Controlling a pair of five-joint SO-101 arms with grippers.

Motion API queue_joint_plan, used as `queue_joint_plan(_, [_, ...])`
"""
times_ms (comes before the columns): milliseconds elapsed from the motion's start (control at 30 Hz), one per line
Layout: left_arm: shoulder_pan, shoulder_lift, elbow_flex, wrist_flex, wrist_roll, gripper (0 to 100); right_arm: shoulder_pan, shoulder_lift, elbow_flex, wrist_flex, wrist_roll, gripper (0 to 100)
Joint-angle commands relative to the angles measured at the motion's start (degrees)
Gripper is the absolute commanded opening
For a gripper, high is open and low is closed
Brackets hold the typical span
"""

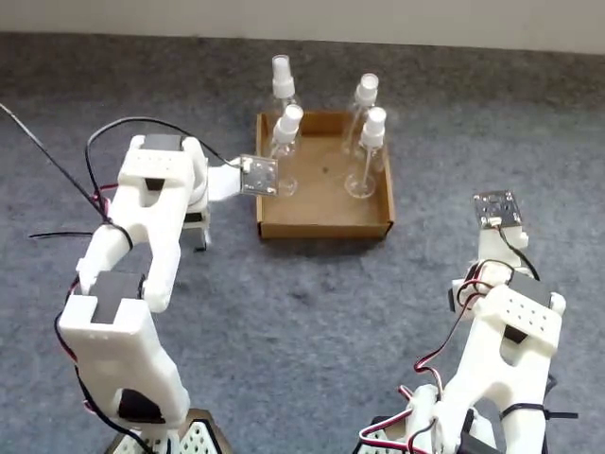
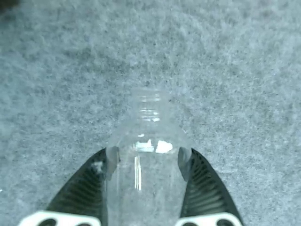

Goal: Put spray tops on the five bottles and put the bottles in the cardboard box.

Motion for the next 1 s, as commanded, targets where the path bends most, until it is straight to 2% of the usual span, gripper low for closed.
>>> queue_joint_plan(0, [2.2, -0.3, 1.2, -6.6, -14.5, 23, -0.7, -0.4, -1.7, 0.0, 0.4, 0.4])
queue_joint_plan(267, [1.5, -0.3, 1.8, -6.6, -14.6, 23, -0.7, -0.4, -7.6, 7.3, 0.4, 0.4])
queue_joint_plan(467, [0.2, -0.2, 5.4, -7.0, -14.4, 22, -0.7, -0.4, -7.8, 7.0, 0.4, 0.4])
queue_joint_plan(600, [0.0, -0.3, 8.7, -10.6, -14.1, 22, -0.7, -0.4, -7.8, 6.9, 0.5, 0.4])
queue_joint_plan(733, [0.0, -0.3, 11.1, -14.5, -10.5, 17, -0.7, -0.4, -7.8, 6.9, 0.5, 0.4])
queue_joint_plan(867, [0.1, -0.4, 11.3, -14.3, -7.6, 14, -0.7, -0.4, -7.8, 6.9, 0.5, 0.4])
queue_joint_plan(967, [0.4, -0.7, 10.9, -14.3, -1.5, 12, -0.7, -0.4, -7.8, 6.9, 0.5, 0.4])
